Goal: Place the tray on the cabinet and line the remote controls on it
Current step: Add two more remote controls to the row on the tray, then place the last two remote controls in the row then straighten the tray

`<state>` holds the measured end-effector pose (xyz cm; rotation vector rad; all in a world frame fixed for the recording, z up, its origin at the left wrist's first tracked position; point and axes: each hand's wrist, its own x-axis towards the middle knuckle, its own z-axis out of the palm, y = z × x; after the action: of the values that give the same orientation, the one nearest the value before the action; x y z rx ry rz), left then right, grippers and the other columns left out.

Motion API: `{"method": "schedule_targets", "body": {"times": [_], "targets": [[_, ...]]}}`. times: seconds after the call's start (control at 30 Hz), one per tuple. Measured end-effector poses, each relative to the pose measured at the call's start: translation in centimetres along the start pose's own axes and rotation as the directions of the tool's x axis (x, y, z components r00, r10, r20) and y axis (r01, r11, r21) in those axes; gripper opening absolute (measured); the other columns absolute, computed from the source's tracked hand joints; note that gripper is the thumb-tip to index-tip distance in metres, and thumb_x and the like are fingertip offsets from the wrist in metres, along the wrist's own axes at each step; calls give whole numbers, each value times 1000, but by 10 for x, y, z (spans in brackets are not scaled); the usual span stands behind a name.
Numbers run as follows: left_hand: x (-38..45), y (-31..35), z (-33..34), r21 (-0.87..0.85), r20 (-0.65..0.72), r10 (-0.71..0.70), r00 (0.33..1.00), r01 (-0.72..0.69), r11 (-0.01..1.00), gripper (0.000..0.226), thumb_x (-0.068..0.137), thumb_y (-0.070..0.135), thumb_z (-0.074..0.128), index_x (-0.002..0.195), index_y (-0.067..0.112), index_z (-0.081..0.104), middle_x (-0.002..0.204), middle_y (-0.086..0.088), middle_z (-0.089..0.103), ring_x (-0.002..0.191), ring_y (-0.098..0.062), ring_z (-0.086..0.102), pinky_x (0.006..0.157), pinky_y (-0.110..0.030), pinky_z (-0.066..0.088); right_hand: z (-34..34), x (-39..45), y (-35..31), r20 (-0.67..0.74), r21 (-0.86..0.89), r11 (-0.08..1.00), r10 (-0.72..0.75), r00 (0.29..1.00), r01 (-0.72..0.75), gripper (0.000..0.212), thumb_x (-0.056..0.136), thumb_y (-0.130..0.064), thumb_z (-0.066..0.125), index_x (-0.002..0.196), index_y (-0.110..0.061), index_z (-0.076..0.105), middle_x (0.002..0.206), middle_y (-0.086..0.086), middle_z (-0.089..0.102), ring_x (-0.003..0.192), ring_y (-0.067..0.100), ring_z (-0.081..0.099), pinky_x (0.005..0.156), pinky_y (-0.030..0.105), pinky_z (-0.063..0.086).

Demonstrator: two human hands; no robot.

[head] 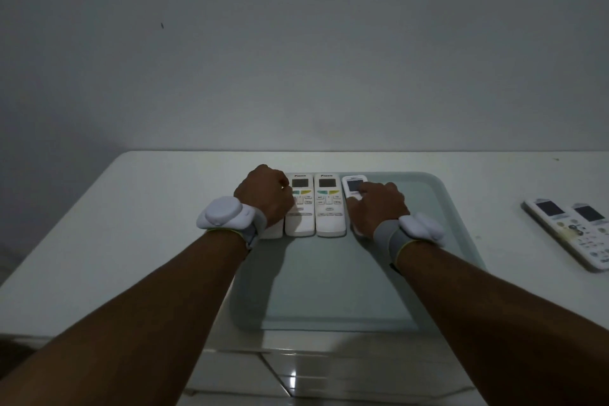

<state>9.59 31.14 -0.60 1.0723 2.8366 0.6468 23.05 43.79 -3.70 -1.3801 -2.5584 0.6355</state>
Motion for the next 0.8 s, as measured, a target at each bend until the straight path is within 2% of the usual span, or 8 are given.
{"method": "schedule_targets", "body": {"times": [0.2, 0.33, 0.47, 0.73, 0.8], "targets": [[-7, -6, -2, -26, 11, -1, 1000, 1, 1000, 27, 85, 24, 56, 108, 17, 69, 118, -12, 59, 109, -29, 57, 89, -32, 45, 4, 6, -6, 9, -30, 999, -24, 1000, 25, 39, 92, -29, 43, 126, -16, 58, 133, 14, 53, 123, 33, 47, 100, 34, 39], [-9, 10, 2, -49, 13, 19, 1000, -19, 999, 28, 85, 25, 56, 108, 16, 68, 118, -12, 59, 110, -28, 56, 89, -32, 45, -6, 6, 3, 1, 28, 998, -50, 999, 50, 42, 92, -30, 44, 132, -18, 54, 135, 15, 53, 126, 33, 45, 104, 35, 37], [-8, 39, 6, -110, 3, 47, 999, -46, 993, 26, 85, 22, 57, 105, 12, 70, 112, -11, 66, 103, -27, 60, 80, -27, 43, -33, 7, 28, -92, 126, 992, 22, 996, -11, 44, 90, -34, 47, 131, -20, 53, 133, 17, 51, 125, 34, 47, 102, 38, 39], [-13, 162, 46, -162, 66, 185, 980, -173, 972, 31, 83, 31, 56, 104, 12, 69, 113, -9, 68, 107, -27, 60, 85, -29, 47, -133, 14, 152, -292, 148, 976, 199, 935, -162, 36, 86, -30, 52, 120, -21, 59, 122, 14, 61, 122, 31, 49, 96, 35, 41], [-19, 203, 63, -159, 95, 223, 970, -207, 965, 33, 82, 34, 56, 90, 6, 71, 98, -11, 70, 96, -30, 62, 75, -30, 47, -157, 11, 191, -340, 162, 964, 257, 905, -212, 35, 85, -30, 52, 118, -21, 60, 121, 13, 61, 121, 31, 50, 96, 36, 42]]}}
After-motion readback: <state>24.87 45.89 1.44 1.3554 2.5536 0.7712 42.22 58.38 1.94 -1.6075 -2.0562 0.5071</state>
